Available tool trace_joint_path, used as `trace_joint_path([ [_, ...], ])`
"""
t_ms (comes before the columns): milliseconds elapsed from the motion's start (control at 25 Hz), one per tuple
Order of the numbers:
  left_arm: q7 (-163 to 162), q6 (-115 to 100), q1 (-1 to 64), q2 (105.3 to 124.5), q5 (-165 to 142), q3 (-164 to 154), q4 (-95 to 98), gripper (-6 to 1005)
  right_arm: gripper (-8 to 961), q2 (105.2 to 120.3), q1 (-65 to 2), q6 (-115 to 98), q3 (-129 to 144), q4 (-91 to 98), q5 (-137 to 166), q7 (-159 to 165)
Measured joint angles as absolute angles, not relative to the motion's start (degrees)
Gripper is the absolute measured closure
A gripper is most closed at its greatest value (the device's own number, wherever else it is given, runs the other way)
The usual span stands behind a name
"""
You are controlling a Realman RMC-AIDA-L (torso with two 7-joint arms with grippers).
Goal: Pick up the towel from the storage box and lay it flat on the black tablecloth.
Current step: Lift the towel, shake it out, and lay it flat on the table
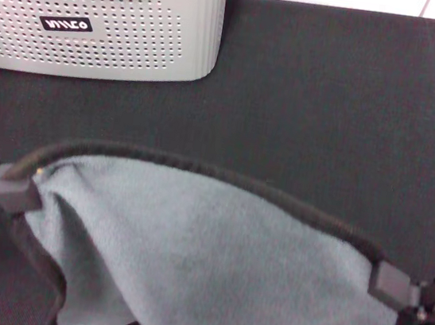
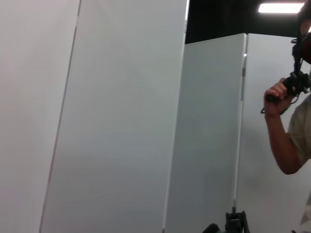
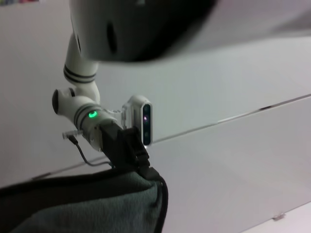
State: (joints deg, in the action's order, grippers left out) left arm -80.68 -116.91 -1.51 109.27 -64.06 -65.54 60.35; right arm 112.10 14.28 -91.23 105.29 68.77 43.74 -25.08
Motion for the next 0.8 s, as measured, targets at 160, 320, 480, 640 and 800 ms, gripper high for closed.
trace_joint_path([
  [160, -81.28, -116.97, -2.87, 109.03, -63.85, -66.64, 61.01, 894, 953, 112.27, 15.32, -95.08, 103.93, 68.48, 46.62, -21.29],
  [320, -82.38, -116.99, -3.81, 108.94, -63.87, -67.34, 61.04, 893, 953, 112.56, 17.13, -98.97, 103.26, 67.77, 48.19, -20.27],
  [480, -82.68, -116.99, -4.57, 108.46, -63.79, -69.76, 61.22, 892, 953, 112.76, 18.24, -100.19, 103.16, 67.14, 49.48, -19.43],
  [640, -82.95, -116.98, -5.27, 108.37, -63.82, -70.30, 62.06, 891, 953, 113.07, 18.06, -101.12, 103.06, 66.11, 51.09, -16.98],
  [800, -83.19, -116.89, -4.66, 108.58, -64.84, -70.33, 60.17, 890, 953, 114.66, 16.99, -99.61, 101.34, 63.31, 51.41, -15.72],
])
